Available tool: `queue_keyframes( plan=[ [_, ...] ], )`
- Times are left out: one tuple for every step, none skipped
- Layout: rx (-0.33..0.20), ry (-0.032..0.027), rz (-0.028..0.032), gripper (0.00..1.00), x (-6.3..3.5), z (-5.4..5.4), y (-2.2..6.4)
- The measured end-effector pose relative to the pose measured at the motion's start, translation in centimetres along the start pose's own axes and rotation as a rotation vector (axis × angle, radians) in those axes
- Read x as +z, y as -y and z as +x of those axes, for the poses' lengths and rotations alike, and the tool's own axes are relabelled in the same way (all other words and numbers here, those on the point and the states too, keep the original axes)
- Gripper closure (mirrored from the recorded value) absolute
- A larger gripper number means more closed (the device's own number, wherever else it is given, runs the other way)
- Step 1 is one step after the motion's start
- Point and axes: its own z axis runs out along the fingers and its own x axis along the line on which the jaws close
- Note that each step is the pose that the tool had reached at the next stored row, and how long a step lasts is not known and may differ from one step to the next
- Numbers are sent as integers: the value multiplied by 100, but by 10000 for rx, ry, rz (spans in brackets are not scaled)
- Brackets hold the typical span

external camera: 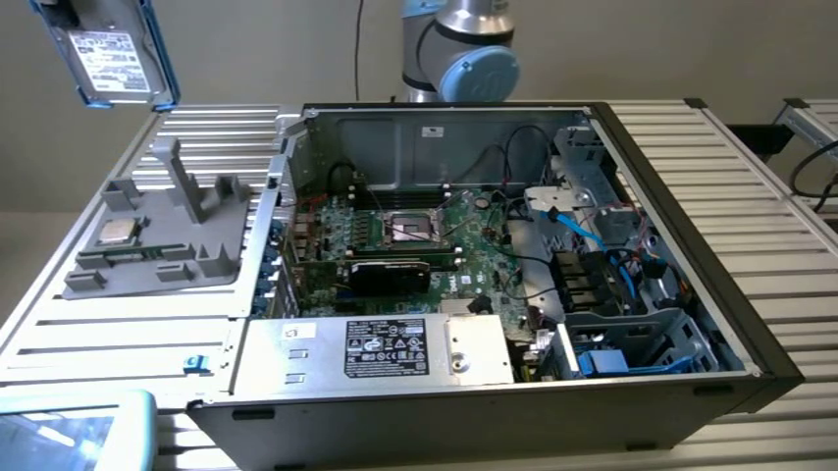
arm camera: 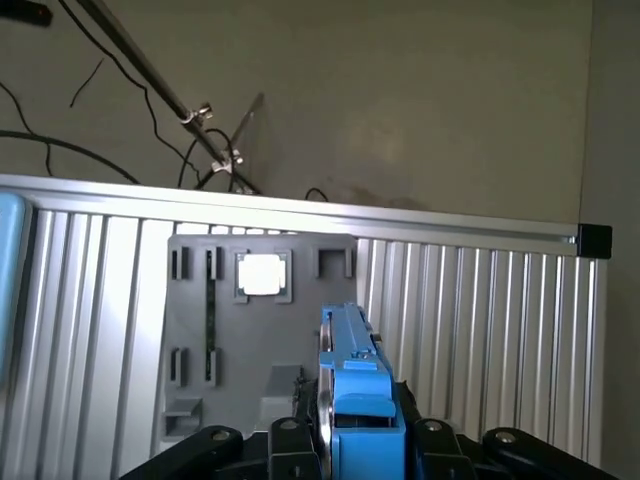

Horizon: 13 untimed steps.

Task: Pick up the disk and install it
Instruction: 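Pick up the disk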

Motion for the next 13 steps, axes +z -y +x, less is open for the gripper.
queue_keyframes(
  plan=[
    [0, 0, 1, 63, -16, 4, 35],
    [0, 0, 1, 63, -32, 9, 72],
    [0, 0, 0, 63, -48, 14, 109],
    [-1, 0, 1, 63, -64, 20, 147],
    [0, 0, 0, 63, -78, 24, 185],
    [0, 0, 1, 63, -92, 29, 222],
    [-1, 0, 0, 63, -106, 34, 261],
    [0, 0, 1, 63, -119, 38, 300],
    [0, 0, 0, 63, -133, 44, 341],
    [0, 0, 1, 63, -147, 49, 382],
    [0, 0, 0, 63, -163, 55, 424],
    [0, 0, 1, 63, -178, 60, 465],
    [-1, 0, 1, 63, -195, 66, 505]
  ],
)
